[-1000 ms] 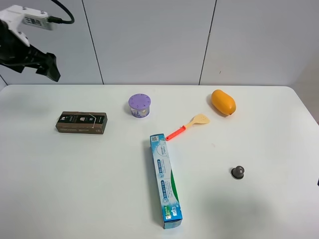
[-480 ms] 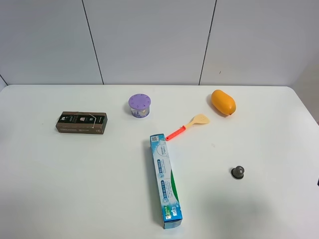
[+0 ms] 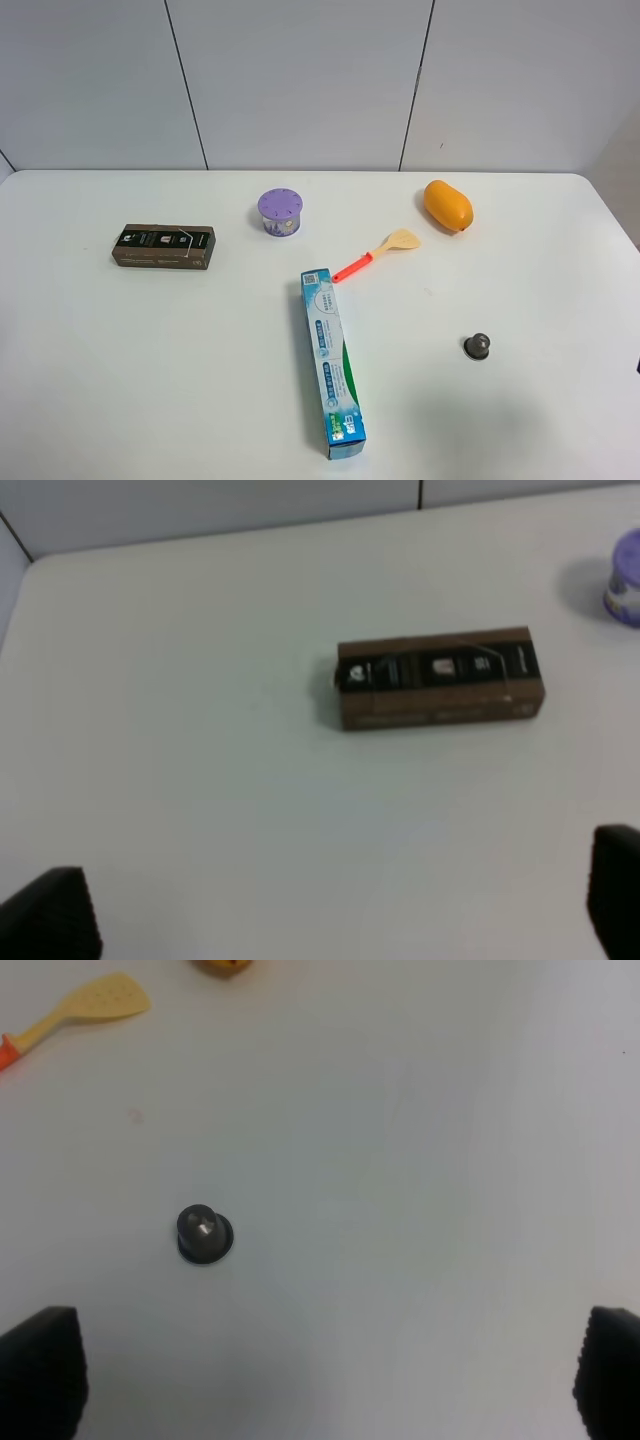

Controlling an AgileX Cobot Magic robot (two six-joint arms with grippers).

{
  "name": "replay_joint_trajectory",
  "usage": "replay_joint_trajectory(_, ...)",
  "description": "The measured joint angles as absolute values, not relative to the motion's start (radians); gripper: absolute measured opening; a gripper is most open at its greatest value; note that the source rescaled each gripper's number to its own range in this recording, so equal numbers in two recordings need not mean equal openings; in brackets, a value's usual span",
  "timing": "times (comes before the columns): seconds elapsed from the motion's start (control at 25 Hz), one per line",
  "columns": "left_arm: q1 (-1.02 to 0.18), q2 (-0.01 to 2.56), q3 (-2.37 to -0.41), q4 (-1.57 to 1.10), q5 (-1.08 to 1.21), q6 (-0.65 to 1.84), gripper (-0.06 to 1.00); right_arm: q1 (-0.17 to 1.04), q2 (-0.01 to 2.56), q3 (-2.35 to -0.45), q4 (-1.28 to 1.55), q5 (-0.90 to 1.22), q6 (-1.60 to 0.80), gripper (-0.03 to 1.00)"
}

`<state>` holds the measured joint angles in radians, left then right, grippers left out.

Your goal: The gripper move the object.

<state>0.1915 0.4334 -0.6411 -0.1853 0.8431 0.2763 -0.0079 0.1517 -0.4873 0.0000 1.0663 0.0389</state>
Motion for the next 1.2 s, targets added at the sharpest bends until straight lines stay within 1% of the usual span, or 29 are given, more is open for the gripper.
replay_joint_trajectory(0.28,0.134,0.286,-0.577,-0.191,0.914,0.276,1.00,-0.008,0.152,-0.487,0.000,1.066,0.039,1.00)
replay_joint_trajectory(0.44,0.132,0.246,-0.577,-0.192,0.950,0.275,1.00,-0.008,0.152,-0.487,0.000,1.066,0.039,1.00)
replay_joint_trajectory(0.64,0.132,0.223,-0.577,-0.192,1.046,0.274,1.00,-0.008,0.152,-0.487,0.000,1.066,0.039,1.00)
replay_joint_trajectory(0.88,0.132,0.168,-0.520,-0.193,1.064,0.273,1.00,-0.008,0.152,-0.487,0.000,1.066,0.039,1.00)
replay_joint_trajectory(1.2,0.132,0.080,-0.518,-0.193,1.066,0.273,1.00,-0.008,0.152,-0.487,0.000,1.066,0.039,1.00)
